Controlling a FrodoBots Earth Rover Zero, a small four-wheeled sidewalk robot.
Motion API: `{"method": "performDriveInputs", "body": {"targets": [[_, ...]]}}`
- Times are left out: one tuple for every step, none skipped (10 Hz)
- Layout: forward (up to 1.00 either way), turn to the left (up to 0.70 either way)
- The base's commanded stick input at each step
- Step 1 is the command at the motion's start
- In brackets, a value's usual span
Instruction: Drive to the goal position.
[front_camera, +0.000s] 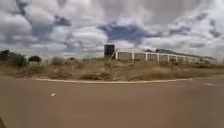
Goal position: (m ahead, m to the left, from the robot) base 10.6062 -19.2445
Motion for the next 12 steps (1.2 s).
{"method": "performDriveInputs", "body": {"targets": [[0.0, -0.85], [0.0, -0.85], [0.0, -0.85], [0.0, -0.85], [0.0, -0.85], [0.0, -0.85], [0.0, -0.85], [0.0, -0.85], [0.0, -0.85], [0.0, -0.85], [0.0, -0.85], [0.0, -0.85]]}}
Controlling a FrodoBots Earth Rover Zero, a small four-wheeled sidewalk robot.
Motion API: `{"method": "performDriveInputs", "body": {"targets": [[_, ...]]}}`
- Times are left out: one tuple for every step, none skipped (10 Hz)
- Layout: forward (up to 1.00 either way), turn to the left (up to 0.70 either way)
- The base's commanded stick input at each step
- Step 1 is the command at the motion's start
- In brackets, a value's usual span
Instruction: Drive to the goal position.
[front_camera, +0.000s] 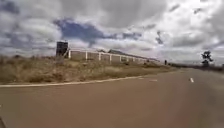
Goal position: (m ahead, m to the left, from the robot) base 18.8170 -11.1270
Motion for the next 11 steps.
{"method": "performDriveInputs", "body": {"targets": [[0.0, -0.85], [0.0, -0.85], [0.0, -0.85], [0.0, -0.84], [0.0, -0.71], [0.0, -0.34], [0.0, 0.0], [0.0, 0.0], [0.0, 0.0], [0.07, 0.0], [0.55, 0.0]]}}
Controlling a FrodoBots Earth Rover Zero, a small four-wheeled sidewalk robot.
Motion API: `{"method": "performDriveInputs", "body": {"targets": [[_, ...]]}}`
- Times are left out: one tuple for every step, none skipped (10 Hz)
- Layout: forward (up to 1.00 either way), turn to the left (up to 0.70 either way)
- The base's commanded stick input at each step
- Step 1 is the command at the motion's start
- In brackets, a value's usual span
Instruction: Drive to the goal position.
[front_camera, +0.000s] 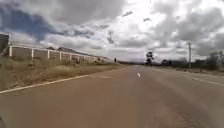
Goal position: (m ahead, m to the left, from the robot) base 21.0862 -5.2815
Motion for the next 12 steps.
{"method": "performDriveInputs", "body": {"targets": [[0.79, 0.0], [0.85, 0.0], [0.85, 0.0], [0.85, 0.0], [0.85, 0.0], [0.85, 0.0], [0.85, -0.17], [0.85, -0.27], [0.85, -0.34], [0.85, -0.34], [0.85, -0.34], [0.85, -0.33]]}}
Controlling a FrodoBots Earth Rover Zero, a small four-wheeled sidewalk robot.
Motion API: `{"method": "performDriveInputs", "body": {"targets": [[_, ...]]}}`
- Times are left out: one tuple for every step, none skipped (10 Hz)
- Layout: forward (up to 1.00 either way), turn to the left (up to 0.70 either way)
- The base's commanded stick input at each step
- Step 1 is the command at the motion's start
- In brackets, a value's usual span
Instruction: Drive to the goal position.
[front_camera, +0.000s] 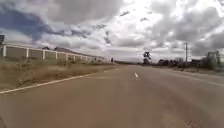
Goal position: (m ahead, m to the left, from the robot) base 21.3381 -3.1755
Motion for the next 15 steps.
{"method": "performDriveInputs", "body": {"targets": [[0.85, -0.3], [0.85, -0.28], [0.85, -0.1], [0.85, 0.0], [0.85, 0.0], [0.85, 0.0], [0.85, 0.0], [0.85, -0.02], [0.85, -0.14], [0.85, -0.26], [0.85, -0.34], [0.85, -0.34], [0.85, -0.34], [0.85, -0.34], [0.85, -0.34]]}}
